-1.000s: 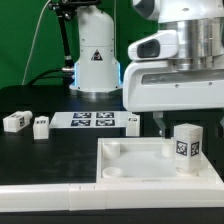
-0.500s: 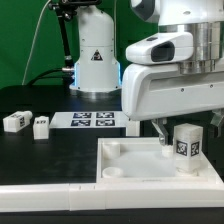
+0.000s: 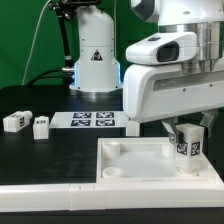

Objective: Assemble one leg

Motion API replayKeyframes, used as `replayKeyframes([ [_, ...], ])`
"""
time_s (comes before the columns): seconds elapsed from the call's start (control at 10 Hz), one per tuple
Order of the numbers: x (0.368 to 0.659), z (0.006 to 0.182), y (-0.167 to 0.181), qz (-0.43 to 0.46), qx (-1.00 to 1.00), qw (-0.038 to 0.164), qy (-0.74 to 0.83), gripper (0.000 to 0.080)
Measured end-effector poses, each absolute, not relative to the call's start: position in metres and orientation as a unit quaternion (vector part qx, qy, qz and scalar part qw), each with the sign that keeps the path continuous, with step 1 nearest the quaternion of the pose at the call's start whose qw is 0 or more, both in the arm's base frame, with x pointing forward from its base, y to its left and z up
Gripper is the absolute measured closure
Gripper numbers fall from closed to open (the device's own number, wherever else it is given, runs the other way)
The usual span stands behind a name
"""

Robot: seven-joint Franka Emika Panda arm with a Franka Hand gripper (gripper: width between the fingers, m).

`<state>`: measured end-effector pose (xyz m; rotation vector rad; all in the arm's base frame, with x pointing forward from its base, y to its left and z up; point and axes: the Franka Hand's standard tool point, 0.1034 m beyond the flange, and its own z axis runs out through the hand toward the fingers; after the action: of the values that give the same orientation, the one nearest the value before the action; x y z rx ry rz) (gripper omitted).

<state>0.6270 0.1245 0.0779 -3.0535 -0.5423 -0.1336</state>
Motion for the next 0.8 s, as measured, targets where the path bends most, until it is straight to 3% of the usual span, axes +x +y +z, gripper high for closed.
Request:
replayKeyframes([
  [0.1,0.6272,0.0778,0.1231,-0.043,-0.984,0.018,-0.173,0.0506],
  [0.4,0.6266,0.0771,0.1226,-0.039,-0.999,0.026,0.001,0.0506],
  [0.8,0.6266,0.0748,0.1203,-0.037,-0.950,0.053,0.306,0.0506],
])
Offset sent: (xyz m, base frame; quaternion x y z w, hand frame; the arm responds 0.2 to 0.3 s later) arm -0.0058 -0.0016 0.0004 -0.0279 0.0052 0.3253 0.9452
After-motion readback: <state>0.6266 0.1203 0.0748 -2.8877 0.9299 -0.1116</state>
